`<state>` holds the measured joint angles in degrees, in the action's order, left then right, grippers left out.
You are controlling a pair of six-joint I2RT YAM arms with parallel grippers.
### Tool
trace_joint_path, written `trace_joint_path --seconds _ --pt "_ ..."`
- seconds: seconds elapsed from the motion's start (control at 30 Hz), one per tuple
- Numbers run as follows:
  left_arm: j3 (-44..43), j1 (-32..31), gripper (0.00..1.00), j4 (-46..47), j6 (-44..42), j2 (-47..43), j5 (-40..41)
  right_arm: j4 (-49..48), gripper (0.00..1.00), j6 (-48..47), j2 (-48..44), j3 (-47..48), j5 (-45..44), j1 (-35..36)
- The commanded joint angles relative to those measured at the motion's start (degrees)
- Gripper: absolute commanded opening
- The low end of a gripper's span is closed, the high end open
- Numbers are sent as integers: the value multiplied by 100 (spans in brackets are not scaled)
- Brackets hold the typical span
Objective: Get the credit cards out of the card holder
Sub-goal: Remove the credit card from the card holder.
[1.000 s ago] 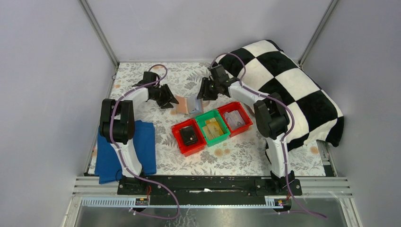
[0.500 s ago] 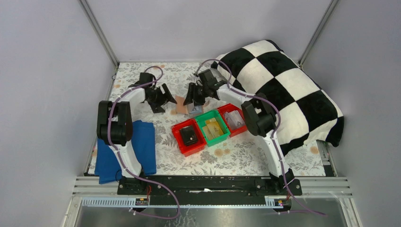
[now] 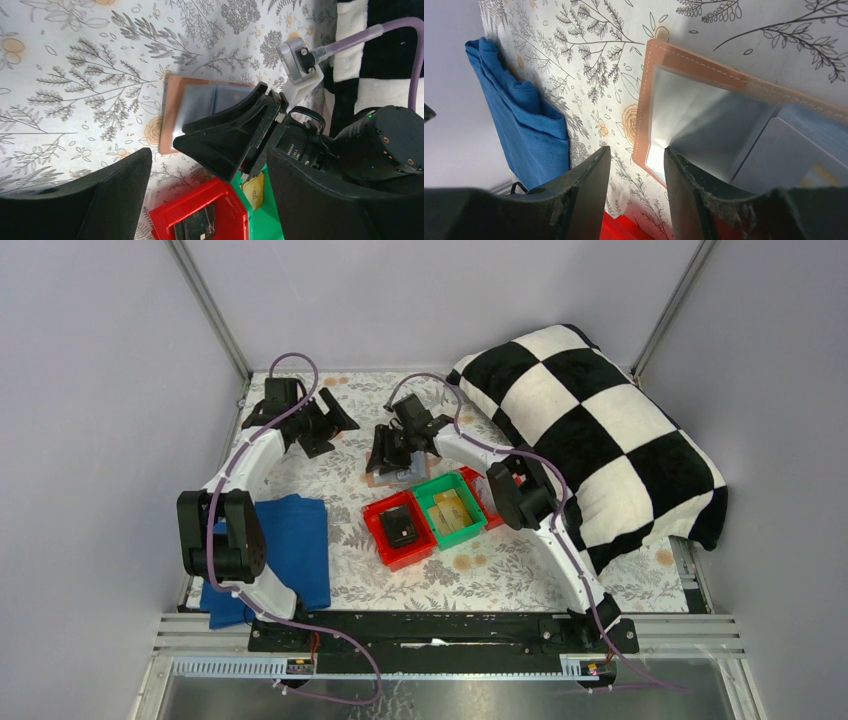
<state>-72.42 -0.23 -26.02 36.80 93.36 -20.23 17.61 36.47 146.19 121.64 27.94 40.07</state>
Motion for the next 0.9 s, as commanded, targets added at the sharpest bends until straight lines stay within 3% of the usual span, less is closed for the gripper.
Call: trace_joint_path --seconds 0.0,0.2,0.37,0.67,0.87 --pt "164 -2 88 402 148 -55 -554 392 51 -170 -168 -58 -311 7" --pt "366 -25 89 885 182 -98 -1187 -665 52 -196 -1652 -1547 -523 -55" --pt "511 -193 85 1329 386 -124 -1314 -875 51 -250 -2204 -2150 -885 -135" --pt "45 -674 80 1328 485 338 -1345 -1102 45 -165 -2507 -2696 -887 -682" --pt "-227 -897 79 1336 536 518 -1356 -1042 35 -139 -2386 -2632 -881 -813"
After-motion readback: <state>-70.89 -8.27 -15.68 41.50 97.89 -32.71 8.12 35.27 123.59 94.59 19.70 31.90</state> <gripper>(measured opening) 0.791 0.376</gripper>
